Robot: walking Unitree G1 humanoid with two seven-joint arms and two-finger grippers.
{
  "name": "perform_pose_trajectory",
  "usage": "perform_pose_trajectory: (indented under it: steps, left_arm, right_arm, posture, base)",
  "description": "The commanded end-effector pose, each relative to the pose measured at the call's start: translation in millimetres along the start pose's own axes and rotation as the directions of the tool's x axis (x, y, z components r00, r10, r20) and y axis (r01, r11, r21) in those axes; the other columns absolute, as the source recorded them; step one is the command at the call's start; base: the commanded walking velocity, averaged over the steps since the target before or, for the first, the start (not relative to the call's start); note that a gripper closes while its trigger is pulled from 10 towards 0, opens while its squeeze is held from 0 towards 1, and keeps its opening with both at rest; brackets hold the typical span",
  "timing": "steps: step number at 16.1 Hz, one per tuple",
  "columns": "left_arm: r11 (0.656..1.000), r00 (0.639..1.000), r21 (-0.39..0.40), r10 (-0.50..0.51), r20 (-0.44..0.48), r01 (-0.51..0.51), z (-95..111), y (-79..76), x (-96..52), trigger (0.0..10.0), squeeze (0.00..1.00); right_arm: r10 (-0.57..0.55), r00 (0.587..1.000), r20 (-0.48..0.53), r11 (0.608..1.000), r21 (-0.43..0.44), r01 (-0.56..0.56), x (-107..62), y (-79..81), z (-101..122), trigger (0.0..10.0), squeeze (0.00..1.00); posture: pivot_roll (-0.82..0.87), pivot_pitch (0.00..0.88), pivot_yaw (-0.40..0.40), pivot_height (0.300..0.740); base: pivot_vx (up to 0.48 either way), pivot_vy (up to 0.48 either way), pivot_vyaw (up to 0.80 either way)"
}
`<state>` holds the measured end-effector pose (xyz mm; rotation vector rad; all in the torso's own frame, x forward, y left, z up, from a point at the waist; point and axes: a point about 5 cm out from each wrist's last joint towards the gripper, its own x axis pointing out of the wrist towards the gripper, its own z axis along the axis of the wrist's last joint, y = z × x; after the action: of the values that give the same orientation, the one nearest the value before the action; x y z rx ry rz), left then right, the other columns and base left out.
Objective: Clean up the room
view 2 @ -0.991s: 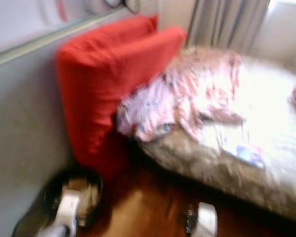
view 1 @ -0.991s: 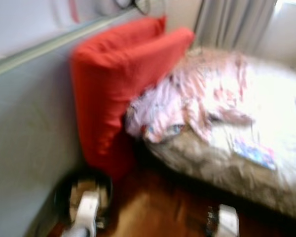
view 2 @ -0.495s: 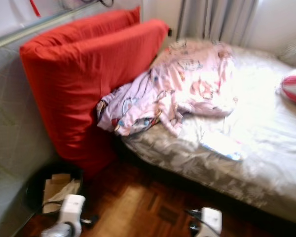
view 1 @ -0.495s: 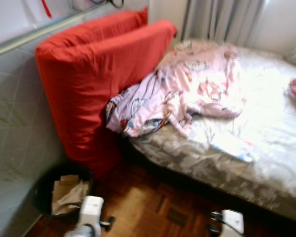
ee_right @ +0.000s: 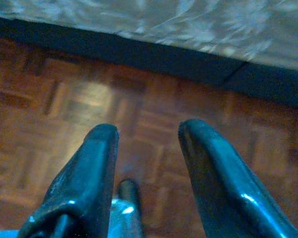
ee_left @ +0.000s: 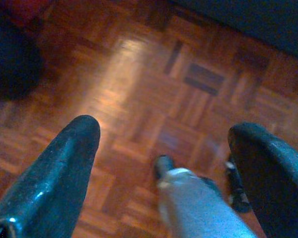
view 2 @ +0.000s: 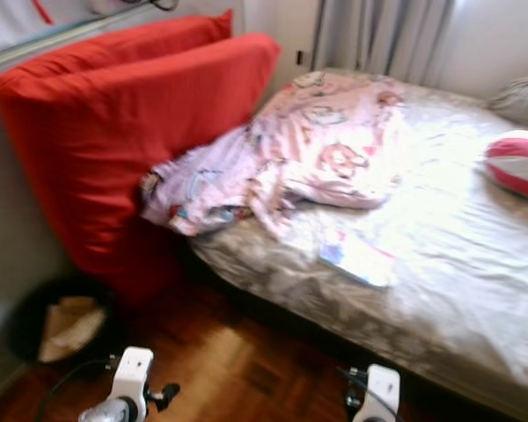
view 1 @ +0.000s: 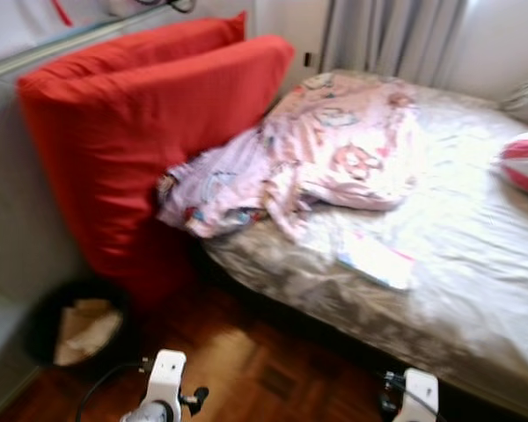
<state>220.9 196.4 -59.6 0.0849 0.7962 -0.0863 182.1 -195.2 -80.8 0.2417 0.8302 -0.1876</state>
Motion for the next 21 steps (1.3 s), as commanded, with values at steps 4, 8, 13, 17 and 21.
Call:
perform_pose_trajectory:
  steps: [4,8,13,17,21]
  left_arm:
    - [1.000,0.999,-0.007,0.021,-0.041,-0.021,-12.0,7.1,-3.9,10.0,0.00]
    - [0.999,0.999,-0.020,0.025,-0.036,-0.026,-11.7,7.7,-4.0,10.0,0.00]
    - [0.998,0.999,-0.046,0.031,-0.035,-0.033,-12.1,7.0,-3.9,10.0,0.00]
    - [0.997,0.998,-0.069,0.037,-0.042,-0.040,-13.7,7.5,-4.2,10.0,0.00]
    - [0.998,0.998,-0.051,0.033,-0.045,-0.035,-13.7,7.9,-4.3,10.0,0.00]
  right_arm:
    - [0.016,1.000,-0.014,1.000,0.010,-0.016,-0.4,6.6,-5.3,10.0,0.00]
    - [0.019,1.000,-0.012,1.000,0.007,-0.019,-0.3,7.0,-4.9,10.0,0.00]
    - [0.025,1.000,-0.010,1.000,0.005,-0.025,-0.1,8.0,-4.3,10.0,0.00]
    - [0.028,1.000,-0.008,1.000,0.004,-0.028,0.1,8.7,-3.9,10.0,0.00]
    - [0.033,0.999,-0.006,0.999,0.002,-0.033,0.1,9.9,-4.0,10.0,0.00]
  posture:
    - [-0.01,0.104,-0.041,0.740]
    - [-0.01,0.102,-0.044,0.740]
    - [-0.01,0.103,-0.048,0.740]
    - [-0.01,0.102,-0.050,0.740]
    - [-0.01,0.103,-0.049,0.740]
  base:
    - [0.000,-0.283,0.00]
    - [0.000,0.000,0.00]
    - [0.000,0.000,0.00]
    - [0.000,0.176,0.00]
    - [0.000,0.000,0.00]
